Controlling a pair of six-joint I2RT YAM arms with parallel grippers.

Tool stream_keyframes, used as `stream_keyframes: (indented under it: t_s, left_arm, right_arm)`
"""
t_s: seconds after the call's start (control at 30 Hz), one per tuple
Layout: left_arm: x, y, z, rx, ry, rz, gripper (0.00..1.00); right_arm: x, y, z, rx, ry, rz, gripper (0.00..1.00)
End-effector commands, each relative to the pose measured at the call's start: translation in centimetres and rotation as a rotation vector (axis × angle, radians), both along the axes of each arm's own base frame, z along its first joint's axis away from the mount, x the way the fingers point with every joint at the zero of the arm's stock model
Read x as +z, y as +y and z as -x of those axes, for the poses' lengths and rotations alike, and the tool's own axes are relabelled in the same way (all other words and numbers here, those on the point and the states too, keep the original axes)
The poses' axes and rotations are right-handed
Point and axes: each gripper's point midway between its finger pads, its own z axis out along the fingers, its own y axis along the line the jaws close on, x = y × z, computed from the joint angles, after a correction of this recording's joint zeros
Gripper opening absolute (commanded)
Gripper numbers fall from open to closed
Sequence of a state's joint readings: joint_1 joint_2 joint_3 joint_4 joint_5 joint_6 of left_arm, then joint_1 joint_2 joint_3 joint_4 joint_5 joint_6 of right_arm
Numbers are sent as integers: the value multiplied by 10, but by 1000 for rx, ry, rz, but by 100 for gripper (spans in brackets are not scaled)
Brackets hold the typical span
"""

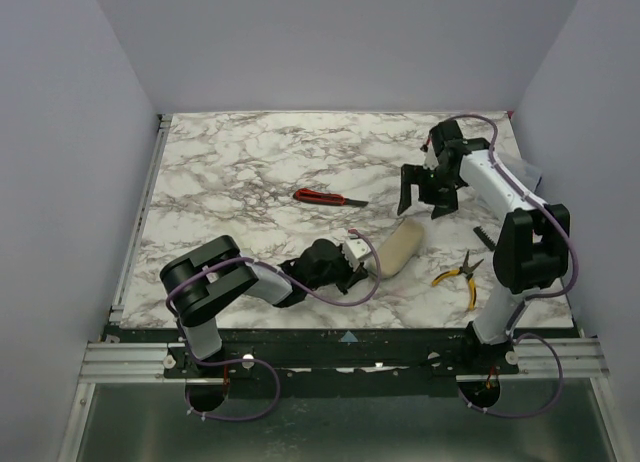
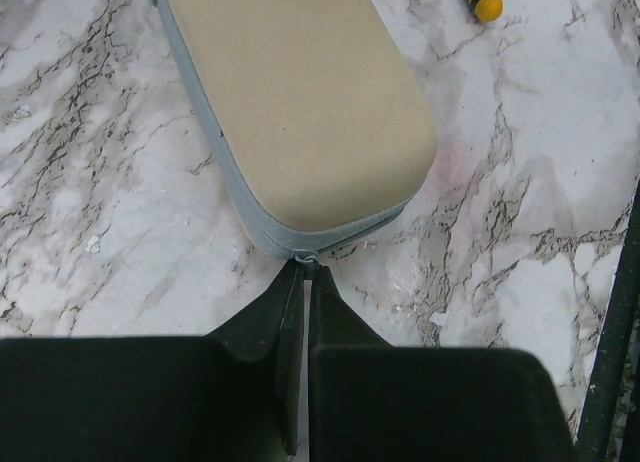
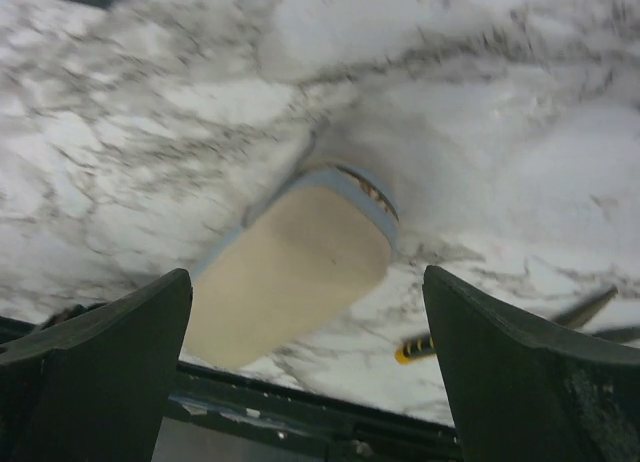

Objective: Open the umbrella

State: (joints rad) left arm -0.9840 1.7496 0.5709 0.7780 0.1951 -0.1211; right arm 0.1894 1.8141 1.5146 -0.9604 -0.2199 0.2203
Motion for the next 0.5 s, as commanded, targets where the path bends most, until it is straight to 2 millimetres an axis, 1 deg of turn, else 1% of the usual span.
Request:
stream_keyframes:
  t_s: [0.0,0.1,0.17,0.23,0.33,0.4,0.47]
  left_arm:
    - [19,-14,-6,-5,-18,68,0]
    - [18,-13,-5,-3,-13,66,0]
    - [18,-15,-5,-8,-14,67,0]
    - [18,-15,-5,-11,-17,66,0]
    - [19,-18,-3,-31,-23,68,0]
    - [20,-20,0,-55,-29,72,0]
    - [20,-21,2,-64,-28,74,0]
  right_arm:
    - [-27,-28,52,-73,186,95,100]
    - [-35,-17,70,-84,252,30,100]
    - [-37,-5,74,-87,283,-41,100]
    - [-37,8,72,-76,293,-115,100]
    - [-38,22,58,-89,268,-197,100]
    - [-44,28,55,-92,271,-228,100]
    - [-54,29,55,-87,275,-235,95]
